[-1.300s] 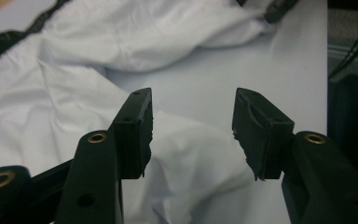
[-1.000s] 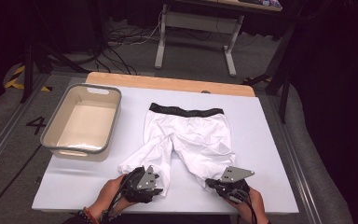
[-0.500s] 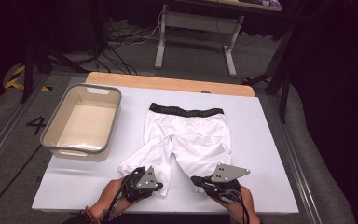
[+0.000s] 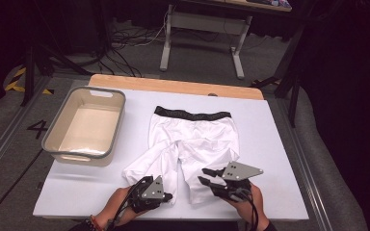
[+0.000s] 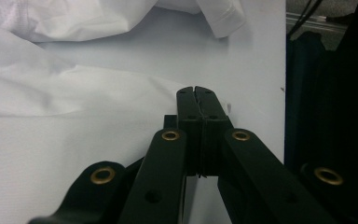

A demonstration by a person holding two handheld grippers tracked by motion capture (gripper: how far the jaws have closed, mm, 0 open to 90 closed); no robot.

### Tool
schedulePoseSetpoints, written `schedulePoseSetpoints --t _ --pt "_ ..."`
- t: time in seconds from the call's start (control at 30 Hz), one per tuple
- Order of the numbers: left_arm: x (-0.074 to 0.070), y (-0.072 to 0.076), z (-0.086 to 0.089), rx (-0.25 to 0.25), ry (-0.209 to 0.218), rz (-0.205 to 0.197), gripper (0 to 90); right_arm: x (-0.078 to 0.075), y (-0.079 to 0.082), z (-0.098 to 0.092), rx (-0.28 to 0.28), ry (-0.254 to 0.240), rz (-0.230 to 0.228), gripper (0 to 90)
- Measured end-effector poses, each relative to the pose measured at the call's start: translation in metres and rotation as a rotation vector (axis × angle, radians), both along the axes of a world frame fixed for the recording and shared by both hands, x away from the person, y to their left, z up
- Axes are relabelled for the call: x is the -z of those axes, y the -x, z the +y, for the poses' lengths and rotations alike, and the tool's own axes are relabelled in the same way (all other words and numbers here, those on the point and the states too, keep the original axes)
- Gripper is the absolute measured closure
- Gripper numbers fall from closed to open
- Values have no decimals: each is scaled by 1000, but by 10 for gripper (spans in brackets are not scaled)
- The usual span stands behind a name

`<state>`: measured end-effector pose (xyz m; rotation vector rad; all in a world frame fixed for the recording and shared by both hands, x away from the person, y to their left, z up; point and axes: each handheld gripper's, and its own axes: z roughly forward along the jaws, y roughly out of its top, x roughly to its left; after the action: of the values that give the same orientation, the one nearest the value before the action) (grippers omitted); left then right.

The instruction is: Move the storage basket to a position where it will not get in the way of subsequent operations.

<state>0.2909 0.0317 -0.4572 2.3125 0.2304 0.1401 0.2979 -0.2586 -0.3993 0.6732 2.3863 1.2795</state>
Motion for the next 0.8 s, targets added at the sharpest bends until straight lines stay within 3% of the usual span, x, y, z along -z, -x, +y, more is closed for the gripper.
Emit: schedulePoseSetpoints --t 0.07,0.13,0.2,0.3,0.37,0.43,0.63,0.8 --pt "0 1 -1 1 -3 -3 898 1 -8 -17 59 0 -15 653" --pt "0 2 -2 0 -3 -3 898 4 -18 -37 137 30 -36 656" --pt "0 2 -2 7 -1 -3 899 8 -27 -55 192 29 -33 656" --pt "1 3 -2 5 -4 6 899 17 -41 -84 290 28 21 631" --pt "2 3 -2 6 -1 9 899 26 -49 -98 327 21 84 595" --pt "2 3 -3 7 -7 5 899 34 -54 -104 355 61 104 570" --pt "2 2 -9 19 -3 10 899 44 -60 -107 366 12 166 501" --pt "3 2 -15 41 -6 2 899 48 -62 -99 369 82 173 502"
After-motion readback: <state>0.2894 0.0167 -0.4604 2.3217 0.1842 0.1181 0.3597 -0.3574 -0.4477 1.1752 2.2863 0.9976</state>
